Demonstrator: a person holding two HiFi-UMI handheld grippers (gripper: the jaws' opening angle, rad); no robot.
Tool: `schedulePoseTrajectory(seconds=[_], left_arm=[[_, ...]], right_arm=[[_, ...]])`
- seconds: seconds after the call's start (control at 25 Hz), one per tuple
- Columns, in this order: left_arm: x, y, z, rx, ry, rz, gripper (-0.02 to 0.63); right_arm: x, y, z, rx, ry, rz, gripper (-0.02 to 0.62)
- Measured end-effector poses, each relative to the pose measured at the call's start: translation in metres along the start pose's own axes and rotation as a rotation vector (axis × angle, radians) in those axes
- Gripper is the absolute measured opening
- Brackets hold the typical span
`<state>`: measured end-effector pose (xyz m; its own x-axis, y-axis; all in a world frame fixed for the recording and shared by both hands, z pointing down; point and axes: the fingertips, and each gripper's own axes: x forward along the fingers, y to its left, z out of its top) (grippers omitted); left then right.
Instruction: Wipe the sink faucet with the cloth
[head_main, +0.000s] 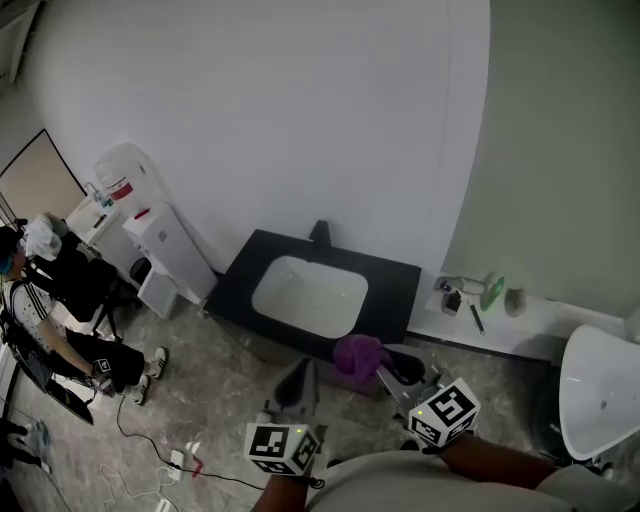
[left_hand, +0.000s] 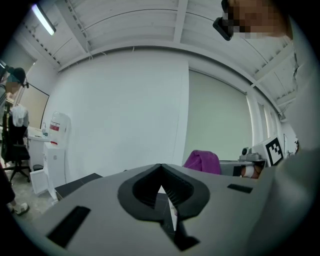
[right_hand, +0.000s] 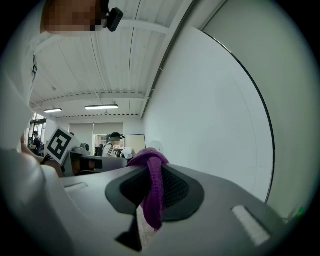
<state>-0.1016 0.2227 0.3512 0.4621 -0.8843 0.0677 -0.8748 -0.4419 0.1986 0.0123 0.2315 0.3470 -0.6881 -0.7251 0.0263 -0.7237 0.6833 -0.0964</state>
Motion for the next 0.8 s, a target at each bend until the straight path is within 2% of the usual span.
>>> schedulePoseTrajectory(seconds=[0.16, 0.52, 0.68, 0.8], left_arm=[[-0.013, 0.013, -0.001, -0.005, 0.007, -0.015, 0.006], [-0.037, 0.048, -0.003, -0.007, 0.031, -0.090, 0.006], [-0.026, 0.051, -0.010, -0.022, 0.051, -0.121, 0.006], [-0.006, 0.051, -0.016, -0.028, 0.061, -0.131, 0.006]], right_arm=[[0.007, 0.017, -0.002, 0.003, -0.006, -0.008, 0.054], [0.031, 0.057, -0.012, 0.015, -0.003, -0.083, 0.054], [0.035, 0.053, -0.020, 0.033, 0.009, -0.105, 0.054], [0.041, 0.034, -0.027, 0.049, 0.017, -0.113, 0.054]])
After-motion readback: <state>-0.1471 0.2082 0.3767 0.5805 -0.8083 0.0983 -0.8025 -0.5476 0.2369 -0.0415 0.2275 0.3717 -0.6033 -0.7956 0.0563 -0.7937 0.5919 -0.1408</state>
